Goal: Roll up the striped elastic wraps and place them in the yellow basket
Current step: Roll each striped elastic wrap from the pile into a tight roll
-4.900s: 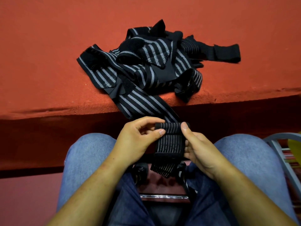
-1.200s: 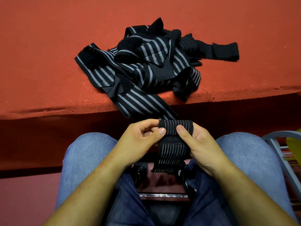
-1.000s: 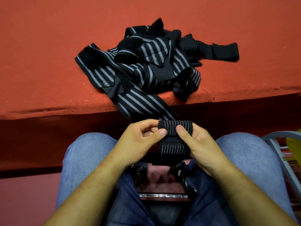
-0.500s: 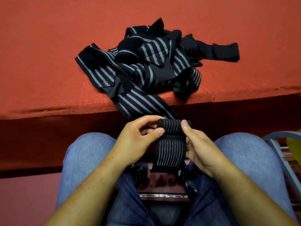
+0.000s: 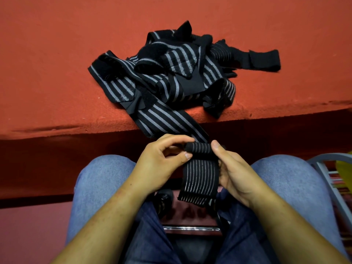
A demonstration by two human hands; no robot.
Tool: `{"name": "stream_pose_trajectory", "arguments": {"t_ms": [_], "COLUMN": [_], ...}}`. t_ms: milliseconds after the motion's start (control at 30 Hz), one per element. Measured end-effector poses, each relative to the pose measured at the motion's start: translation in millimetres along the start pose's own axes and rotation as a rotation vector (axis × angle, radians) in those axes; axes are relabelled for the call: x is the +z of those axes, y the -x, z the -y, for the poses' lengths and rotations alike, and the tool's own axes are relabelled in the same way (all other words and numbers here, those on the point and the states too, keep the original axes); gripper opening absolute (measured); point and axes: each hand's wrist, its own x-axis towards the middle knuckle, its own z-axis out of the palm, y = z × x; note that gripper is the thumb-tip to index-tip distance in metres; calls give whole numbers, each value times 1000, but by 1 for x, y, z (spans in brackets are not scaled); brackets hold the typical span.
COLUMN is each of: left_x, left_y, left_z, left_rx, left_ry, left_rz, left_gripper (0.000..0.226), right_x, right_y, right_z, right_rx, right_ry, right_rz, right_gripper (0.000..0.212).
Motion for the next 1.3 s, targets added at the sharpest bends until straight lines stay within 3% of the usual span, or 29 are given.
{"name": "stream_pose_trajectory", "arguments": {"t_ms": [267,500,867,1067,1300], "left_x": [3,4,3,4,3], "left_y": [1,-1,0,0,0], "left_z": [-1,4,5,5,6], "left_rx": [-139,-245,-222,-220,-189], "left_ry": [168,163,181,175,173], "left_rz": [45,47,90,98,67], "left_gripper": [47,34,22,22,21], "right_x": [1,-7,-7,-9,-5], "right_y": [1,-6,-7,-7,-5], "right_z": [0,-11,-12,-11,-10], "right_rx": [-96,-169,-164,-217,-142], "right_ry": [-4,89,127,222,91], "right_rz": [-35,-58,-64,-119,-69], "right_gripper": [43,35,44,26,42]}}
